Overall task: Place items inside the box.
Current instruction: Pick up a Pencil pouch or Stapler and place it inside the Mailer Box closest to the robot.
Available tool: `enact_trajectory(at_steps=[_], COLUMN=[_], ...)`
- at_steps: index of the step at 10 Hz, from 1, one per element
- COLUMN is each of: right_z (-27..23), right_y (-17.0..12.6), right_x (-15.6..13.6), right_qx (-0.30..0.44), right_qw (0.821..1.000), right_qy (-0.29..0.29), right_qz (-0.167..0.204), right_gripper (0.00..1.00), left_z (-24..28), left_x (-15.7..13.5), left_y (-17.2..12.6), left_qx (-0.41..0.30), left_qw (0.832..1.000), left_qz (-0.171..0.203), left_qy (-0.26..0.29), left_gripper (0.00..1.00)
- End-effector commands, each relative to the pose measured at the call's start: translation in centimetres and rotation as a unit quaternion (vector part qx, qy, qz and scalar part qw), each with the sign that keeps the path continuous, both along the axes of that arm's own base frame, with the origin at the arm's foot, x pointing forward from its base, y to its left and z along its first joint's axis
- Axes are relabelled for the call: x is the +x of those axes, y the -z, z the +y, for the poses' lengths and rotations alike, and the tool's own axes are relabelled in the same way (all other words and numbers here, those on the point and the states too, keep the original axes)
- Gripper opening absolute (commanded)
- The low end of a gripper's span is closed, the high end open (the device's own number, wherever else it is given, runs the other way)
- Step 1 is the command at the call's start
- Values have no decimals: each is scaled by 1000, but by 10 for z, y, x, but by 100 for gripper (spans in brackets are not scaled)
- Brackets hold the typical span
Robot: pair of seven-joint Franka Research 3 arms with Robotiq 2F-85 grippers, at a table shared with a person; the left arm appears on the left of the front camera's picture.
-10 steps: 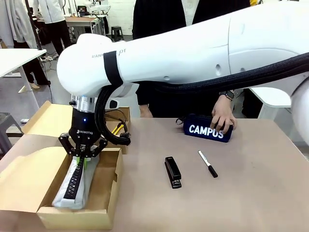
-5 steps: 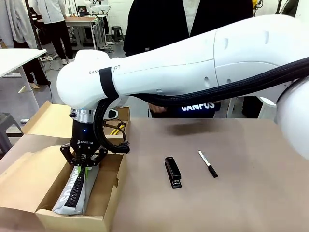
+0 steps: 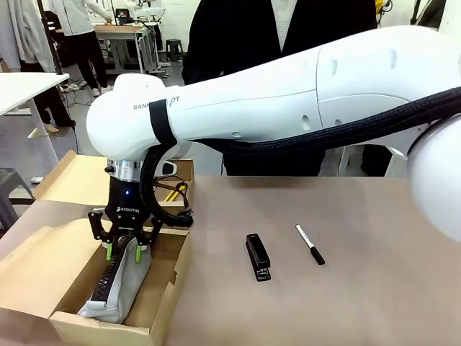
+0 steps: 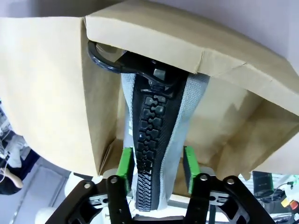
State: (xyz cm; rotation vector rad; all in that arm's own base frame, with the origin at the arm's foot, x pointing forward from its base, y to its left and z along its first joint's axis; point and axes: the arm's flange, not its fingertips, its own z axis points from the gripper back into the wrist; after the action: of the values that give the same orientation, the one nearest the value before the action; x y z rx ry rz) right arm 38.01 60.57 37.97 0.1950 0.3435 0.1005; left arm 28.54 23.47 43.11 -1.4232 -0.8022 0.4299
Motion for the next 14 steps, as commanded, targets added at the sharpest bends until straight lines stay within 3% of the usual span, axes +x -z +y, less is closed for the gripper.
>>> enact_trajectory(at_steps=[1,5,8,12,13,14], right_z=[1,-24,-28,-28,-42,-68], right_y=[-2,-21,-38,-36,-47,-66], right_x=[2,3,-10,-13,-17,-24], right_qx=[3,40,48,47,46,30], right_qw=[1000,999,998,997,996,992], right_qy=[7,22,-15,-33,-47,-91], right_qz=[5,12,34,45,52,84], right_gripper=[100,100,100,100,100,100], left_z=[-3,-3,-3,-3,-3,-3], left_x=[-2,-2,-2,-2,-2,-2], left_y=[0,0,0,0,0,0], left_qx=[1,1,1,1,1,1], left_qw=[1000,1000,1000,1000,1000,1000], left_qz=[-13,-13,-13,-13,-13,-13], left_qy=[-1,-1,-1,-1,-1,-1], left_gripper=[100,100,100,100,100,100])
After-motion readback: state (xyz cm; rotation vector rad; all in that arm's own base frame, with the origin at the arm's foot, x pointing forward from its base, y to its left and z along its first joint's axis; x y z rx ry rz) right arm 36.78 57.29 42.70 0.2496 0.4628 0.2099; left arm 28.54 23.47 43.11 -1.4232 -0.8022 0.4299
